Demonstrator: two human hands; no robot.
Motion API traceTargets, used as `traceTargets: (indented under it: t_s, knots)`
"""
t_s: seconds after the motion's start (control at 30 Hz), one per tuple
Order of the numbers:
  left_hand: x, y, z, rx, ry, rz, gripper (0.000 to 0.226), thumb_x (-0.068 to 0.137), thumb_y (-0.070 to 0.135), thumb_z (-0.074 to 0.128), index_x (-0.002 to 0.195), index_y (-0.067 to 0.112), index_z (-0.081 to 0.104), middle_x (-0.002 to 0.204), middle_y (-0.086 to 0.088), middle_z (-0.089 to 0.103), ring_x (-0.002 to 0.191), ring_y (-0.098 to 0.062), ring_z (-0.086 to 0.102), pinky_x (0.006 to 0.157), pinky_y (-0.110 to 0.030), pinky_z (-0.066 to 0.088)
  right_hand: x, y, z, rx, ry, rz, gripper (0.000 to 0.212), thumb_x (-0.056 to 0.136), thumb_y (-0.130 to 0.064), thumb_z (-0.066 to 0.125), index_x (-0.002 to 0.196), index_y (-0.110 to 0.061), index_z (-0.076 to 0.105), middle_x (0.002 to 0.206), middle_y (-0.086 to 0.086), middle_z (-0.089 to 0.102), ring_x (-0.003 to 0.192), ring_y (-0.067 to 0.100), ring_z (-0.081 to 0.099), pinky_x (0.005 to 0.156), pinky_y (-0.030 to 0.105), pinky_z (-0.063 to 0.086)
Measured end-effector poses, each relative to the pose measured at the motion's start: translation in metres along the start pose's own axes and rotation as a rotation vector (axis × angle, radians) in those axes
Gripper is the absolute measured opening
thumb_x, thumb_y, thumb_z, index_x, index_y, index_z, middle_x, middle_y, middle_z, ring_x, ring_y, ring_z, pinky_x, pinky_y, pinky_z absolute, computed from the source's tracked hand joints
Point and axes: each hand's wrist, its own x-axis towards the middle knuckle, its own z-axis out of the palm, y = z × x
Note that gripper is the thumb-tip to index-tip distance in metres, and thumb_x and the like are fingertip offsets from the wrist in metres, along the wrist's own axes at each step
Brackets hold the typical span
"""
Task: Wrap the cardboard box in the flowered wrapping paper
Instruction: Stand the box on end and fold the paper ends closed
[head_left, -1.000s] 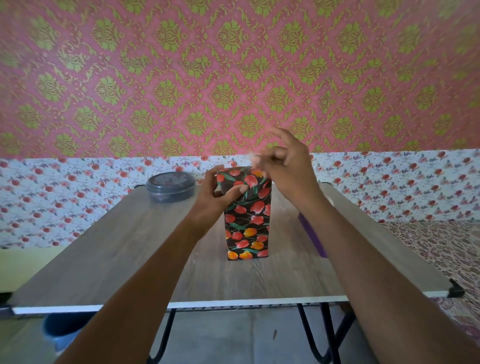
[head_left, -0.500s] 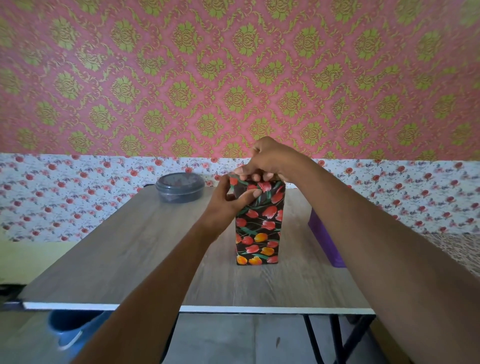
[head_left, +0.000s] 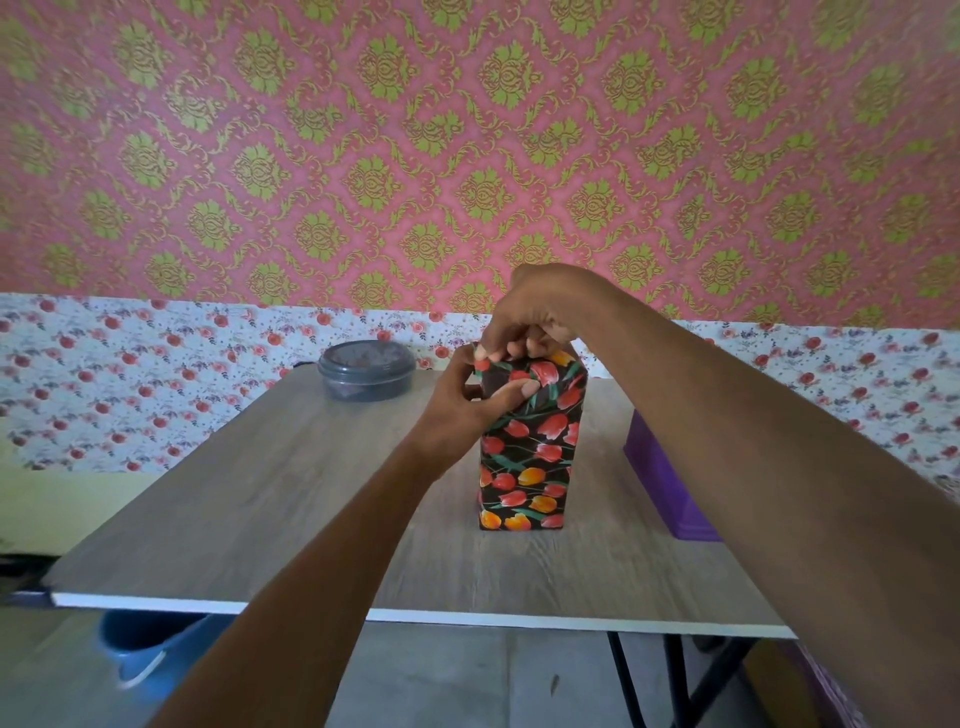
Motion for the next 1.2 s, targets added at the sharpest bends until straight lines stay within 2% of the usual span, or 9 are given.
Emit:
traceTargets:
  t_s: [0.3, 0.47, 0.57, 0.67, 0.77, 0.83, 0.93, 1.13, 1.2]
  knots:
    - [0.0, 0.002, 0.001, 0.038, 0.024, 0.036, 0.053, 0.071, 0.062, 0.083, 0.114, 0.05, 0.054, 0.113, 0.021, 0.066, 0.106, -0.011, 0.065, 0.077, -0.025, 0.06, -0.002, -0.011, -0.006, -0.137, -0.039, 0.042, 0.014, 0.086, -0.008, 0.081, 0.088, 0.002, 0.072, 0.069, 0.009, 0.075, 0.056, 0.011, 0.071, 0.063, 0.015, 0.056]
    - [-0.001, 0.004, 0.004, 0.054, 0.016, 0.048, 0.056, 0.07, 0.064, 0.083, 0.115, 0.048, 0.054, 0.11, 0.025, 0.067, 0.103, -0.003, 0.067, 0.079, -0.025, 0.06, -0.002, -0.021, -0.006, -0.264, -0.017, 0.117, 0.052, 0.081, -0.022, 0.087, 0.118, 0.004, 0.061, 0.068, 0.008, 0.076, 0.049, 0.007, 0.068, 0.053, 0.012, 0.049]
    - [-0.001, 0.005, 0.003, 0.014, 0.028, 0.037, 0.054, 0.069, 0.062, 0.083, 0.112, 0.048, 0.055, 0.109, 0.021, 0.069, 0.102, -0.006, 0.069, 0.073, -0.022, 0.06, -0.002, -0.02, -0.009, -0.418, 0.062, 0.145, 0.068, 0.073, -0.046, 0.09, 0.112, -0.005, 0.052, 0.063, 0.003, 0.069, 0.042, 0.011, 0.055, 0.047, 0.019, 0.044]
    - [-0.001, 0.004, 0.001, -0.002, 0.029, 0.026, 0.056, 0.068, 0.063, 0.083, 0.113, 0.051, 0.053, 0.122, 0.011, 0.064, 0.109, -0.014, 0.066, 0.076, -0.027, 0.061, -0.007, -0.008, -0.009, -0.474, 0.057, 0.099, 0.055, 0.079, -0.056, 0.079, 0.103, -0.018, 0.047, 0.089, -0.001, 0.052, 0.063, 0.015, 0.047, 0.06, 0.026, 0.042]
    - [-0.002, 0.004, 0.003, -0.028, 0.024, 0.045, 0.058, 0.07, 0.059, 0.084, 0.117, 0.05, 0.053, 0.121, 0.013, 0.063, 0.101, -0.007, 0.068, 0.071, -0.022, 0.059, -0.009, 0.008, -0.001, -0.396, 0.134, 0.068, 0.043, 0.077, -0.053, 0.075, 0.089, -0.021, 0.049, 0.089, -0.006, 0.043, 0.072, 0.013, 0.049, 0.051, 0.024, 0.042]
    - [0.0, 0.003, 0.006, -0.006, 0.035, 0.063, 0.063, 0.072, 0.057, 0.085, 0.125, 0.044, 0.053, 0.121, 0.011, 0.063, 0.1, -0.006, 0.068, 0.073, -0.023, 0.06, -0.009, 0.013, 0.007, -0.317, 0.222, 0.091, 0.081, 0.057, -0.054, 0.08, 0.117, -0.01, 0.047, 0.105, 0.005, 0.055, 0.083, 0.023, 0.063, 0.051, 0.029, 0.052]
    - [0.001, 0.001, 0.007, -0.003, 0.044, 0.063, 0.068, 0.074, 0.053, 0.086, 0.131, 0.037, 0.051, 0.124, 0.007, 0.062, 0.106, -0.011, 0.065, 0.074, -0.021, 0.059, -0.002, 0.011, 0.018, -0.238, 0.192, 0.133, 0.147, 0.044, -0.053, 0.079, 0.158, -0.017, -0.006, 0.142, 0.017, 0.051, 0.126, 0.042, 0.055, 0.099, 0.057, 0.052]
    - [-0.001, 0.001, 0.005, -0.059, 0.018, 0.06, 0.058, 0.078, 0.042, 0.087, 0.124, 0.033, 0.053, 0.114, 0.011, 0.066, 0.099, 0.0, 0.069, 0.072, -0.021, 0.059, 0.009, 0.017, 0.027, -0.455, 0.254, 0.129, 0.152, 0.05, -0.067, 0.075, 0.157, -0.019, -0.021, 0.163, 0.021, 0.026, 0.148, 0.048, 0.025, 0.117, 0.062, 0.026]
    - [-0.002, 0.0, 0.004, -0.058, 0.024, 0.058, 0.06, 0.076, 0.046, 0.087, 0.124, 0.033, 0.053, 0.118, 0.006, 0.066, 0.102, -0.008, 0.07, 0.077, -0.027, 0.061, 0.007, 0.018, 0.025, -0.38, 0.237, 0.125, 0.145, 0.056, -0.063, 0.079, 0.159, -0.015, -0.011, 0.159, 0.02, 0.031, 0.142, 0.047, 0.034, 0.11, 0.059, 0.037]
